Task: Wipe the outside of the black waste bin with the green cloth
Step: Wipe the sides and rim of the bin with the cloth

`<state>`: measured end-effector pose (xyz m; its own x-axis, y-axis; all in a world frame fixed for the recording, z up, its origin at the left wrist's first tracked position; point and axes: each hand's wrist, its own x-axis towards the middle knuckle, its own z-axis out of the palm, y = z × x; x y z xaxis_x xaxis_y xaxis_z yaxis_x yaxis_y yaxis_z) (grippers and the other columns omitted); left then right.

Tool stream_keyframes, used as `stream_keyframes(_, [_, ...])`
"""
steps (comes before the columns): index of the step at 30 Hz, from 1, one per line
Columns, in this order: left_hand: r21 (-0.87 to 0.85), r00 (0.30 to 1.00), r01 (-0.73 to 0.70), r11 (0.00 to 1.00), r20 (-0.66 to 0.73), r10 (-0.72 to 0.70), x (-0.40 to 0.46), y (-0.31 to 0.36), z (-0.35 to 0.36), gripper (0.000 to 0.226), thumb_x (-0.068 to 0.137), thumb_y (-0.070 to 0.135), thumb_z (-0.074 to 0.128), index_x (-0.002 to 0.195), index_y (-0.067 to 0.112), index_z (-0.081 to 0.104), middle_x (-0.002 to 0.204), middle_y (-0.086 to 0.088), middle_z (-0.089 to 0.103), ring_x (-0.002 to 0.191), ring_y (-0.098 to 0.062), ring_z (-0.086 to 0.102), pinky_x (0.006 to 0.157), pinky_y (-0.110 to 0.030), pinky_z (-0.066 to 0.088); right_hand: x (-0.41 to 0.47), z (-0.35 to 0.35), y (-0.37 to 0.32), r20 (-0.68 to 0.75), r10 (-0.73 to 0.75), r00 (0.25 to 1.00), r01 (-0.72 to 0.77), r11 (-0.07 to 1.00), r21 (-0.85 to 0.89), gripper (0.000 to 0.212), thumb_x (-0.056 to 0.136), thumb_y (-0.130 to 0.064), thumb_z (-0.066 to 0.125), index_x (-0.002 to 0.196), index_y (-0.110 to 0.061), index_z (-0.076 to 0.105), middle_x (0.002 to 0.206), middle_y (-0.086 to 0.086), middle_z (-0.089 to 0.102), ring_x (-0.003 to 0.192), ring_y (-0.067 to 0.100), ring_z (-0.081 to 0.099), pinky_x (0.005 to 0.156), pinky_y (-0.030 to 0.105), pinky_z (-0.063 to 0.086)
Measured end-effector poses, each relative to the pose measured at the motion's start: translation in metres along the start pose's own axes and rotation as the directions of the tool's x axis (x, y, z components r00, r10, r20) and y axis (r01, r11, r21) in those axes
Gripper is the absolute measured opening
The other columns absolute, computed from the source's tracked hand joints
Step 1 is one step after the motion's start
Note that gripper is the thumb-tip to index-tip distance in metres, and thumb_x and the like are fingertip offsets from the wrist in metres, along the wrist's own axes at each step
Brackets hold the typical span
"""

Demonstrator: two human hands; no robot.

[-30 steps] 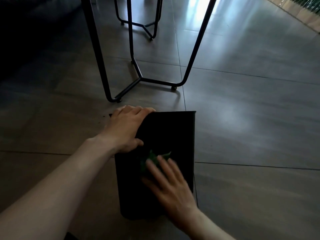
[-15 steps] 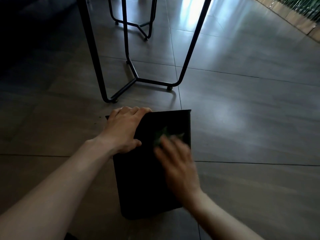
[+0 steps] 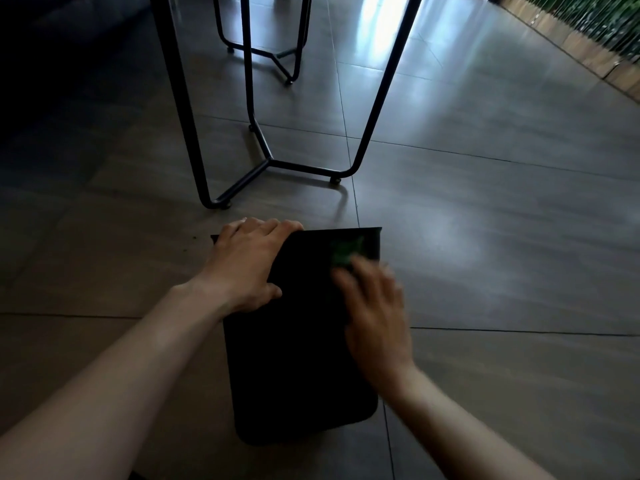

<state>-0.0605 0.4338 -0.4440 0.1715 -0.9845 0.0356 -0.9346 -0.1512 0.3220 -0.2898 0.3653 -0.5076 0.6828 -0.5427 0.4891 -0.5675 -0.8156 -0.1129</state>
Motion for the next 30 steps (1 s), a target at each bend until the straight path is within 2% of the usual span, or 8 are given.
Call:
stream_keyframes(5, [-0.008, 1.000, 0.007, 1.000, -0.006, -0.007, 0.001, 0.000, 0.001, 0.097, 0.064, 0.040, 0.087, 0.143, 0.041, 0.031, 0.142, 0.013, 0.050, 0.139, -0.020, 0.039, 0.118, -0.041, 0.019, -0.125, 0.005, -0.006, 0.285, -0.535, 0.796, 0.553, 0.833, 0.017, 0.029, 0.091, -0.026, 0.058, 0.120, -0.030, 0.059, 0.134, 0.003, 0.059, 0.116, 0.031, 0.051, 0.087, 0.041, 0.060])
stream_keyframes(8, [-0.003, 1.000, -0.011, 1.000, -0.009, 0.011, 0.002, 0.003, 0.001, 0.096, 0.063, 0.038, 0.087, 0.142, 0.041, 0.031, 0.139, 0.013, 0.051, 0.137, -0.019, 0.039, 0.118, -0.041, 0.018, -0.083, -0.005, 0.007, 0.248, -0.470, 0.847, 0.482, 0.876, 0.015, 0.040, 0.084, -0.027, 0.060, 0.123, -0.027, 0.056, 0.131, 0.006, 0.056, 0.114, 0.034, 0.052, 0.088, 0.042, 0.059])
stream_keyframes(11, [-0.020, 1.000, 0.003, 1.000, -0.002, -0.003, 0.002, 0.002, 0.000, 0.096, 0.063, 0.039, 0.087, 0.142, 0.042, 0.032, 0.138, 0.013, 0.052, 0.138, -0.019, 0.039, 0.118, -0.041, 0.018, 0.006, -0.019, 0.017, 0.065, -0.043, 0.997, 0.038, 0.996, 0.079, 0.059, 0.078, -0.007, 0.064, 0.136, -0.018, 0.054, 0.131, 0.014, 0.056, 0.115, 0.038, 0.052, 0.089, 0.050, 0.054])
stream_keyframes(14, [-0.010, 1.000, 0.012, 1.000, 0.001, -0.012, 0.001, 0.002, -0.001, 0.097, 0.062, 0.040, 0.087, 0.142, 0.041, 0.033, 0.139, 0.013, 0.052, 0.137, -0.020, 0.042, 0.117, -0.041, 0.021, 0.055, -0.024, 0.018, 0.009, 0.154, 0.988, -0.154, 0.978, 0.144, 0.075, 0.082, -0.009, 0.063, 0.152, -0.016, 0.040, 0.133, 0.012, 0.050, 0.113, 0.032, 0.045, 0.087, 0.043, 0.048])
stream_keyframes(18, [0.013, 1.000, 0.030, 0.999, -0.003, -0.030, -0.001, 0.001, -0.002, 0.098, 0.061, 0.041, 0.087, 0.142, 0.039, 0.034, 0.139, 0.011, 0.053, 0.135, -0.021, 0.045, 0.116, -0.041, 0.024, -0.034, -0.010, 0.007, 0.165, -0.113, 0.980, 0.118, 0.993, -0.019, 0.068, 0.082, -0.012, 0.071, 0.147, -0.012, 0.051, 0.129, 0.017, 0.054, 0.111, 0.042, 0.056, 0.089, 0.052, 0.055])
stream_keyframes(23, [-0.011, 1.000, -0.015, 1.000, -0.022, 0.014, 0.000, 0.007, 0.001, 0.094, 0.061, 0.039, 0.087, 0.139, 0.040, 0.035, 0.134, 0.013, 0.055, 0.133, -0.020, 0.045, 0.118, -0.042, 0.022, -0.122, -0.016, 0.009, 0.349, -0.415, 0.840, 0.423, 0.904, 0.058, 0.042, 0.081, -0.028, 0.075, 0.123, -0.025, 0.067, 0.116, 0.005, 0.068, 0.095, 0.032, 0.068, 0.080, 0.037, 0.060])
stream_keyframes(26, [-0.009, 1.000, -0.003, 1.000, -0.021, 0.003, 0.001, 0.008, 0.001, 0.096, 0.060, 0.039, 0.088, 0.139, 0.041, 0.034, 0.134, 0.014, 0.054, 0.134, -0.019, 0.044, 0.117, -0.042, 0.022, -0.046, -0.019, 0.021, 0.161, -0.071, 0.984, 0.066, 0.997, 0.038, 0.064, 0.071, -0.009, 0.075, 0.133, -0.017, 0.062, 0.123, 0.014, 0.060, 0.105, 0.039, 0.060, 0.086, 0.047, 0.057])
stream_keyframes(30, [-0.021, 1.000, 0.003, 1.000, -0.028, -0.003, 0.001, 0.007, 0.002, 0.095, 0.057, 0.039, 0.088, 0.137, 0.041, 0.037, 0.132, 0.015, 0.056, 0.130, -0.020, 0.047, 0.114, -0.042, 0.025, 0.053, -0.026, 0.029, -0.004, 0.282, 0.960, -0.278, 0.949, 0.149, 0.062, 0.078, -0.002, 0.068, 0.138, -0.013, 0.056, 0.126, 0.013, 0.051, 0.109, 0.033, 0.048, 0.081, 0.047, 0.053])
